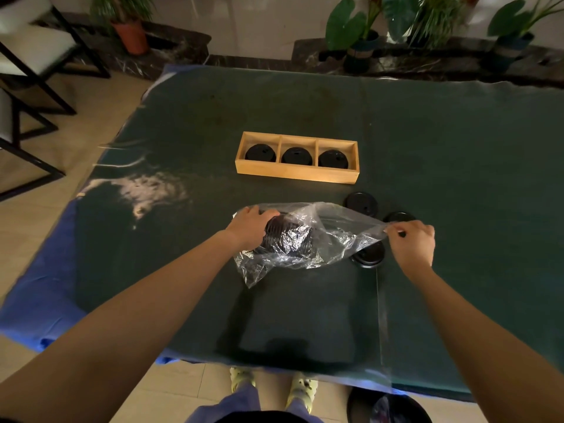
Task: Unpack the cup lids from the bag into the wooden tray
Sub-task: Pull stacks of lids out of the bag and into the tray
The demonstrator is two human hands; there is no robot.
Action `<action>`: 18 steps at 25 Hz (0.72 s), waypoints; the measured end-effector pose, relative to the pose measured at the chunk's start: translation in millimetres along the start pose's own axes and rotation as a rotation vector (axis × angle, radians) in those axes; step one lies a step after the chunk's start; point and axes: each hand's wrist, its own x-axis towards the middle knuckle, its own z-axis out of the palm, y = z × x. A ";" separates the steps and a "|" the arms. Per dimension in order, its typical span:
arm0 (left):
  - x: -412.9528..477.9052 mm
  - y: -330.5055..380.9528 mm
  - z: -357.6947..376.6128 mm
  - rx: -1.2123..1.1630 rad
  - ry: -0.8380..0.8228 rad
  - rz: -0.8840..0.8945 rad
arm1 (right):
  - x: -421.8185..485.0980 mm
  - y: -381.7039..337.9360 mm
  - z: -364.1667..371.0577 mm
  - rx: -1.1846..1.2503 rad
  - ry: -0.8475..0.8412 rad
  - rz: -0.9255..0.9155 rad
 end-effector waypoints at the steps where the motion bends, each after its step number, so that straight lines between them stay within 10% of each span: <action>1: 0.8 0.6 0.3 -0.013 -0.002 -0.004 | 2.1 1.1 -1.3 0.015 -0.064 0.044; 4: 2.1 0.4 0.6 -0.054 -0.017 -0.017 | 8.7 -17.3 -16.8 0.068 -0.121 0.056; 8: 1.9 1.6 -1.0 -0.050 -0.084 -0.095 | -12.1 -77.2 -38.4 0.197 0.221 -0.568; 13: 2.8 8.5 -4.1 0.084 -0.086 -0.043 | -5.4 -103.5 -1.0 -0.477 -0.589 -0.608; 18: 7.6 7.5 1.1 0.096 -0.110 0.063 | 3.9 -97.6 29.7 -0.465 -0.773 -0.756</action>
